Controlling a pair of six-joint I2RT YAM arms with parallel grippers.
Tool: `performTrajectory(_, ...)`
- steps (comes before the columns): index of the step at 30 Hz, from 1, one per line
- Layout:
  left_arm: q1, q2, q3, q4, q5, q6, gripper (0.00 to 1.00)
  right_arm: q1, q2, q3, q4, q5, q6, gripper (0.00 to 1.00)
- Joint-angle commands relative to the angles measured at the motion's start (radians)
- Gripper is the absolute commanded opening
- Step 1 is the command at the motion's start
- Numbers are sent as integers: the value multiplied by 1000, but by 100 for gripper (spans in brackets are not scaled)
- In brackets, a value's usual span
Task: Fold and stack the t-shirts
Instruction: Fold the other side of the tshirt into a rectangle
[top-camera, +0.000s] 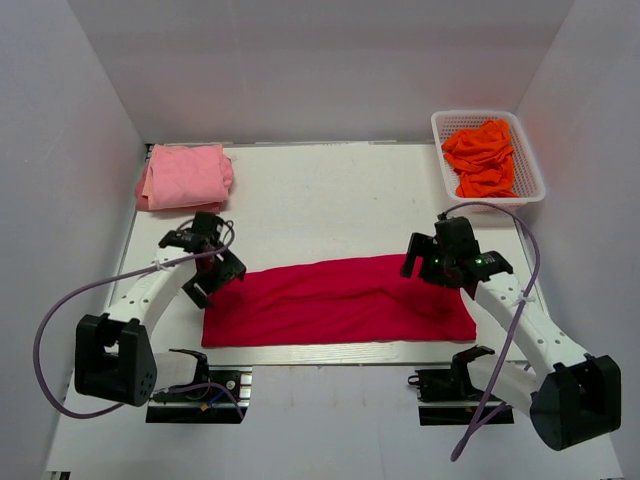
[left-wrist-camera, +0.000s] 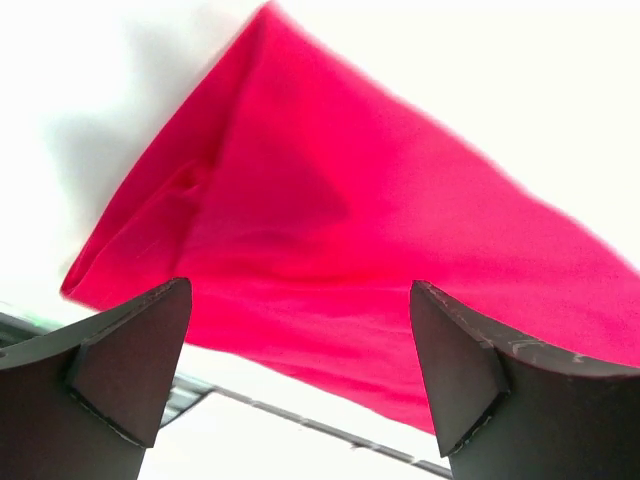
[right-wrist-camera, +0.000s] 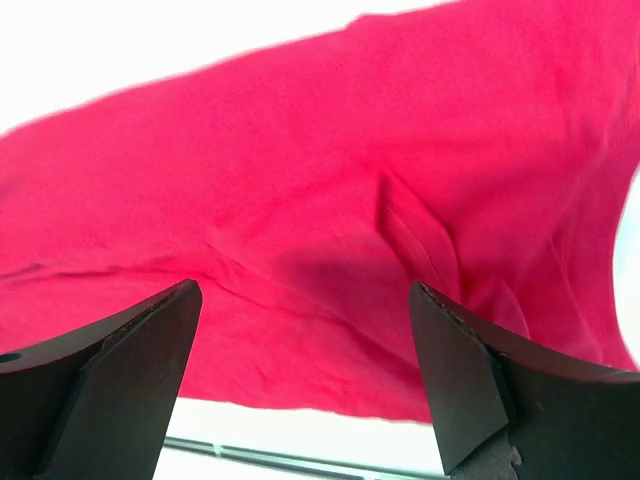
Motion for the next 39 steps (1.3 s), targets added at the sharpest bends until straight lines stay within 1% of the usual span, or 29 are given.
performTrajectory(1,-2,-21,116,-22,-63,45,100,4,21,61,100,-23,-82,90)
performTrajectory(4,-2,-12,180,-44,-94,67,100,9,131,78,124,-29,-88,90)
performTrajectory(6,-2,-12,205,-53,-114,67,100,7,189,79,132,-5,-88,90)
performTrajectory(10,-2,-12,205,-62,-123,76,100,6,271,69,158,34,-91,90)
performTrajectory(12,-2,-21,194,-62,-123,76,100,6,281,47,160,28,-91,81)
performTrajectory(13,-2,-21,185,-62,-123,76,100,6,283,44,163,16,-91,74)
performTrajectory(14,-2,-21,173,-62,-123,76,100,7,268,17,176,-13,-88,59)
performTrajectory(16,-2,-21,159,-50,-114,76,100,6,252,-6,202,-43,-82,49)
performTrajectory(18,-2,-21,148,-41,-105,76,100,7,238,-33,210,-38,-70,49)
performTrajectory(19,-2,-21,148,-41,-105,76,100,6,237,-45,210,-8,-72,47)
performTrajectory(21,-2,-21,137,-41,-95,76,100,6,245,-56,206,28,-72,47)
performTrajectory(22,-2,-30,137,-41,-95,76,100,4,257,-57,197,43,-70,52)
performTrajectory(25,-2,-42,128,-32,-95,76,100,6,269,-63,207,69,-68,53)
performTrajectory(26,-2,-53,119,-32,-95,76,100,6,269,-63,210,66,-62,48)
performTrajectory(28,-2,-53,119,-32,-95,76,100,7,260,-63,227,34,-64,42)
performTrajectory(29,-2,-53,110,-32,-95,76,100,6,255,-68,233,28,-61,37)
performTrajectory(32,-2,-62,96,-22,-86,76,100,4,213,-89,265,5,-62,13)
performTrajectory(33,-2,-62,87,-13,-76,76,100,6,202,-97,270,2,-61,0)
performTrajectory(37,-2,-62,68,5,-45,76,100,9,156,-99,226,-15,-59,0)
performTrajectory(38,-2,-62,59,5,-45,76,100,7,121,-99,209,-21,-46,0)
performTrajectory(39,-2,-62,59,16,-45,76,100,9,110,-99,156,-35,-35,0)
